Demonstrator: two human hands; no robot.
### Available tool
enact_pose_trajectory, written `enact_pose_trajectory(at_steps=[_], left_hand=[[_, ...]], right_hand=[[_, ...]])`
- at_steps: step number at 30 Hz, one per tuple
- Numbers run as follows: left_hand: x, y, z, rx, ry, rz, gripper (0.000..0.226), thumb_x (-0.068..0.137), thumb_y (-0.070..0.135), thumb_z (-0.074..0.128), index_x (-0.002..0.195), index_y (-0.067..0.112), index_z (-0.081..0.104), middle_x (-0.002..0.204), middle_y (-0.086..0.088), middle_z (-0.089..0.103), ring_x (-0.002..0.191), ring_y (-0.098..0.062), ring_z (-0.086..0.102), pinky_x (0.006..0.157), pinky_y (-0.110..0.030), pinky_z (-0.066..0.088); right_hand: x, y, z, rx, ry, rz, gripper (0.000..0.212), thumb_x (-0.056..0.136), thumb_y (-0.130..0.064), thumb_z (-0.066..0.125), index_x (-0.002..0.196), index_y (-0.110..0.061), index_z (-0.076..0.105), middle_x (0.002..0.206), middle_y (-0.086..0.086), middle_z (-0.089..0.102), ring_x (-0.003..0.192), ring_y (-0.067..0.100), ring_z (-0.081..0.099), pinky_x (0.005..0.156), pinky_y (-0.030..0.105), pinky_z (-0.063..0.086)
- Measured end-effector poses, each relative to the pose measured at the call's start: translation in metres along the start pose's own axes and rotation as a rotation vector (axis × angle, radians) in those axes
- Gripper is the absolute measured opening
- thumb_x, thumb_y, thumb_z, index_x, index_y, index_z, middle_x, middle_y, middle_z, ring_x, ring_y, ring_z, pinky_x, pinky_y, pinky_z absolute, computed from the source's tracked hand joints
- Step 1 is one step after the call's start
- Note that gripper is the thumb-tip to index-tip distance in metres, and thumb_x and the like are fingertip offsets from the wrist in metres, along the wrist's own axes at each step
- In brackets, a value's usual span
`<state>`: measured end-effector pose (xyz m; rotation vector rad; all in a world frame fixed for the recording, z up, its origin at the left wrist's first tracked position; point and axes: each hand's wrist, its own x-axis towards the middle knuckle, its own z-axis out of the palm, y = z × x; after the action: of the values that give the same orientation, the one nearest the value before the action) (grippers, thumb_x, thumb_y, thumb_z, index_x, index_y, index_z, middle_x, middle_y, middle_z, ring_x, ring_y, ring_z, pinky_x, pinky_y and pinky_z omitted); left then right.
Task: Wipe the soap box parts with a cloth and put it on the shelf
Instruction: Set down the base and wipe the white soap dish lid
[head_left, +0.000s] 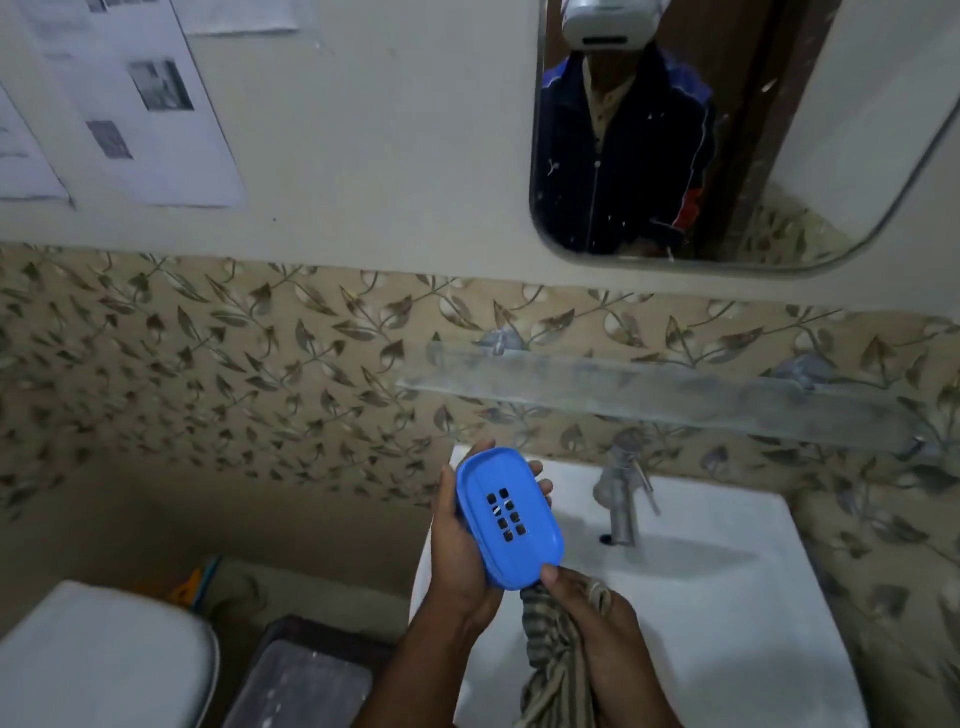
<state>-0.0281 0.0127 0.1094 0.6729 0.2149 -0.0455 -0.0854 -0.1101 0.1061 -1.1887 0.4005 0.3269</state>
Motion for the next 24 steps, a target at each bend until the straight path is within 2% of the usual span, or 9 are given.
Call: enact_pose_trajectory(at_steps=[3, 6, 7, 13, 17, 21, 24], left_hand=[[0.026, -0.007, -0.023, 0.131, 0.088, -0.019, 0.049, 0.105, 0.04, 0.03, 0.127, 0.015, 0.066, 0.116, -0.016, 0.07, 0.099, -0.031, 0.069, 0.085, -0.045, 0.056], [0.052, -0.014, -0.048, 0.234, 0.185, 0.039, 0.049, 0.106, 0.037, 0.028, 0.134, 0.013, 0.06, 0.134, -0.012, 0.064, 0.128, -0.028, 0.057, 0.114, -0.045, 0.038], [0.06, -0.016, -0.057, 0.243, 0.215, 0.051, 0.05, 0.106, 0.038, 0.027, 0.136, 0.014, 0.059, 0.137, -0.011, 0.063, 0.132, -0.024, 0.054, 0.118, -0.043, 0.032], [0.084, -0.043, -0.091, 0.262, 0.285, 0.08, 0.047, 0.106, 0.039, 0.028, 0.128, 0.018, 0.064, 0.13, -0.005, 0.068, 0.127, -0.017, 0.059, 0.119, -0.039, 0.031], [0.093, -0.052, -0.103, 0.286, 0.313, 0.088, 0.045, 0.107, 0.037, 0.027, 0.121, 0.021, 0.066, 0.126, -0.004, 0.07, 0.13, -0.018, 0.056, 0.12, -0.039, 0.029], [0.099, -0.052, -0.114, 0.292, 0.323, 0.085, 0.045, 0.107, 0.037, 0.026, 0.122, 0.019, 0.065, 0.127, -0.006, 0.069, 0.133, -0.018, 0.053, 0.121, -0.04, 0.026], [0.103, -0.052, -0.121, 0.302, 0.337, 0.085, 0.048, 0.106, 0.038, 0.027, 0.127, 0.016, 0.064, 0.126, -0.005, 0.071, 0.13, -0.016, 0.056, 0.121, -0.04, 0.027]], right_hand=[[0.026, 0.017, -0.01, 0.042, 0.056, 0.044, 0.029, 0.071, -0.022, 0.078, 0.082, 0.004, 0.076, 0.064, 0.024, 0.062, 0.05, 0.026, 0.056, 0.049, 0.029, 0.047], [0.061, 0.033, -0.023, 0.042, 0.169, 0.085, 0.031, 0.076, -0.024, 0.078, 0.084, 0.005, 0.075, 0.064, 0.023, 0.062, 0.048, 0.026, 0.055, 0.049, 0.03, 0.047], [0.074, 0.037, -0.028, 0.055, 0.212, 0.092, 0.03, 0.079, -0.024, 0.077, 0.086, 0.005, 0.074, 0.064, 0.022, 0.062, 0.048, 0.026, 0.056, 0.051, 0.03, 0.047], [0.159, 0.052, -0.038, 0.083, 0.412, 0.069, 0.026, 0.083, -0.02, 0.077, 0.09, 0.004, 0.071, 0.065, 0.017, 0.067, 0.049, 0.025, 0.061, 0.054, 0.032, 0.051], [0.198, 0.067, -0.037, -0.013, 0.487, 0.095, 0.035, 0.075, -0.036, 0.082, 0.08, -0.003, 0.072, 0.065, 0.007, 0.074, 0.061, 0.025, 0.07, 0.071, 0.041, 0.06], [0.208, 0.07, -0.034, -0.013, 0.483, 0.086, 0.028, 0.082, -0.03, 0.077, 0.082, -0.003, 0.07, 0.069, 0.008, 0.073, 0.059, 0.018, 0.068, 0.057, 0.025, 0.051], [0.21, 0.073, -0.035, -0.044, 0.517, 0.102, 0.035, 0.081, -0.037, 0.078, 0.081, -0.003, 0.069, 0.068, 0.007, 0.072, 0.061, 0.019, 0.068, 0.058, 0.026, 0.051]])
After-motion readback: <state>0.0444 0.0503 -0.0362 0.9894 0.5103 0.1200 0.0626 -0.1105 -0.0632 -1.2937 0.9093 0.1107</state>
